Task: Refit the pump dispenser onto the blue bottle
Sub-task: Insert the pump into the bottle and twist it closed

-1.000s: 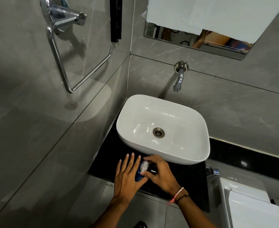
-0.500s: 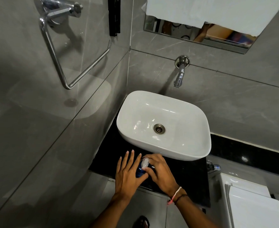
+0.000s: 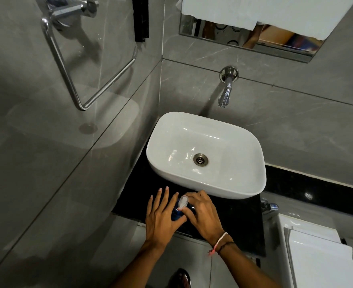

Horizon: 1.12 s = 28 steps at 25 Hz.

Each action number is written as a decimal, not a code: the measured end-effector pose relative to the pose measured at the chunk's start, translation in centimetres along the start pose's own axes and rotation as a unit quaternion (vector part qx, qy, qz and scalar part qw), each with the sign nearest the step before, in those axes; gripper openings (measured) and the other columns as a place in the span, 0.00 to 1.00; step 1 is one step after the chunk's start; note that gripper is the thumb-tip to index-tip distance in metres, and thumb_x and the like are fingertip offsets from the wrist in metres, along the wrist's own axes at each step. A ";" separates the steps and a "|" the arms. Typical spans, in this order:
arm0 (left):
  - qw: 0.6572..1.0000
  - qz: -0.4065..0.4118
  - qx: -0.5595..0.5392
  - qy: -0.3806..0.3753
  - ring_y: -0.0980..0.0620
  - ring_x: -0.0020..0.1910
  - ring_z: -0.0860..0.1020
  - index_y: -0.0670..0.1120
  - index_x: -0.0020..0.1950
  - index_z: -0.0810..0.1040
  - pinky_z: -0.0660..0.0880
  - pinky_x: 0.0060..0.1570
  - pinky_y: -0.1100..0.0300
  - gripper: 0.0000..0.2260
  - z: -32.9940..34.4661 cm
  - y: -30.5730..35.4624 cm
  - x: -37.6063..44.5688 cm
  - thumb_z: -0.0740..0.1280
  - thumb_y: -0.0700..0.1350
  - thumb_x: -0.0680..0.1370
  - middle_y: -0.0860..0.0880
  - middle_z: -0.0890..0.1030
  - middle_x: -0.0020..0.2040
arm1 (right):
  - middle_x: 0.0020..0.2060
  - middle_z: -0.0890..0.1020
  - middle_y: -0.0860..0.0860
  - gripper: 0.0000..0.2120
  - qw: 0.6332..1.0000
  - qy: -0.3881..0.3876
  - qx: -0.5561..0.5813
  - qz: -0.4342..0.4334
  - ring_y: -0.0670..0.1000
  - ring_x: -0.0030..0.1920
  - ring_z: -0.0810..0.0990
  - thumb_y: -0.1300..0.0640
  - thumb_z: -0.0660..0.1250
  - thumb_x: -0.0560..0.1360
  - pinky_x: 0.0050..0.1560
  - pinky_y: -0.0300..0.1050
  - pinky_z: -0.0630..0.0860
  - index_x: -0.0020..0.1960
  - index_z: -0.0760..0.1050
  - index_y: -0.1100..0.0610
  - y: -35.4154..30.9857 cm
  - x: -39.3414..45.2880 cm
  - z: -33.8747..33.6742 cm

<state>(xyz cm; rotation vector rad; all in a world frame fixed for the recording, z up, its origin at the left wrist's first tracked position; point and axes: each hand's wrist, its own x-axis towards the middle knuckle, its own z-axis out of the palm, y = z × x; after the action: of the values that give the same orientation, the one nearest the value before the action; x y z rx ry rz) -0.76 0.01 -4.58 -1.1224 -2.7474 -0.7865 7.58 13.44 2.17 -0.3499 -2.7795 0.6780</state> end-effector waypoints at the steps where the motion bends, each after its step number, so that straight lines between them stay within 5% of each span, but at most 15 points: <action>1: 1.000 0.002 -0.001 -0.003 0.39 0.70 0.73 0.48 0.69 0.77 0.71 0.67 0.37 0.33 -0.1 0.0 0.0 0.77 0.59 0.67 0.40 0.76 0.70 | 0.60 0.82 0.49 0.15 1.000 -0.010 0.021 0.003 0.50 0.58 0.76 0.51 0.72 0.78 0.61 0.52 0.78 0.62 0.81 0.56 -0.1 0.1 -0.3; 4: 1.000 0.004 -0.004 -0.005 0.40 0.70 0.73 0.48 0.68 0.78 0.71 0.67 0.37 0.31 -0.4 0.2 0.0 0.73 0.62 0.70 0.41 0.76 0.70 | 0.70 0.76 0.47 0.30 0.991 -0.092 0.091 -0.024 0.45 0.69 0.72 0.48 0.75 0.75 0.72 0.40 0.69 0.74 0.71 0.53 -0.4 0.8 -2.8; 7: 1.000 -0.014 -0.013 0.001 0.41 0.70 0.73 0.47 0.65 0.80 0.71 0.67 0.38 0.32 -0.7 0.6 0.0 0.61 0.69 0.72 0.41 0.77 0.69 | 0.61 0.84 0.44 0.14 0.985 -0.131 -0.019 -0.109 0.47 0.61 0.78 0.50 0.72 0.78 0.62 0.42 0.75 0.62 0.81 0.48 -1.3 2.3 -4.8; 10: 1.000 -0.013 -0.013 0.001 0.41 0.70 0.74 0.45 0.62 0.81 0.72 0.66 0.37 0.35 -1.1 0.9 0.0 0.59 0.70 0.72 0.41 0.78 0.68 | 0.51 0.86 0.50 0.10 0.986 -0.103 -0.121 -0.042 0.55 0.51 0.84 0.47 0.66 0.80 0.48 0.50 0.80 0.56 0.79 0.51 -3.6 3.7 -4.5; 15: 1.000 -0.015 -0.008 -0.004 0.40 0.70 0.73 0.46 0.66 0.79 0.72 0.66 0.37 0.36 -1.4 1.1 0.0 0.57 0.72 0.72 0.40 0.78 0.68 | 0.47 0.86 0.55 0.21 0.974 -0.104 -0.177 0.092 0.59 0.50 0.85 0.37 0.63 0.79 0.47 0.50 0.80 0.54 0.80 0.54 -4.4 4.4 -4.0; 19: 1.000 -0.018 0.007 -0.014 0.41 0.70 0.73 0.48 0.68 0.78 0.71 0.67 0.37 0.36 -1.4 0.9 0.1 0.56 0.71 0.72 0.41 0.78 0.69 | 0.45 0.86 0.57 0.22 0.970 -0.153 -0.137 0.127 0.59 0.46 0.84 0.37 0.72 0.72 0.44 0.49 0.82 0.50 0.80 0.56 -3.3 2.4 -5.7; 25: 1.000 -0.002 0.008 -0.017 0.41 0.70 0.74 0.48 0.69 0.77 0.71 0.67 0.38 0.32 -0.5 0.3 0.1 0.67 0.65 0.71 0.41 0.77 0.69 | 0.41 0.84 0.59 0.21 0.974 -0.162 -0.139 0.081 0.61 0.43 0.83 0.40 0.68 0.78 0.37 0.47 0.72 0.41 0.76 0.58 -4.2 1.4 -5.1; 28: 1.000 0.003 0.004 -0.019 0.41 0.69 0.74 0.47 0.69 0.77 0.71 0.67 0.37 0.31 -0.3 0.2 0.3 0.73 0.61 0.70 0.41 0.77 0.69 | 0.41 0.85 0.59 0.25 0.974 -0.157 -0.142 0.080 0.60 0.44 0.83 0.37 0.66 0.78 0.41 0.50 0.76 0.43 0.78 0.60 -4.3 1.5 -5.1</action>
<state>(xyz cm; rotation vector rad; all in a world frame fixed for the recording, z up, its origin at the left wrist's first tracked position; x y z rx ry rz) -0.85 0.15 -4.14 -1.1547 -2.7737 -0.7614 6.99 12.25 8.87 -0.5734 -3.1859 0.3925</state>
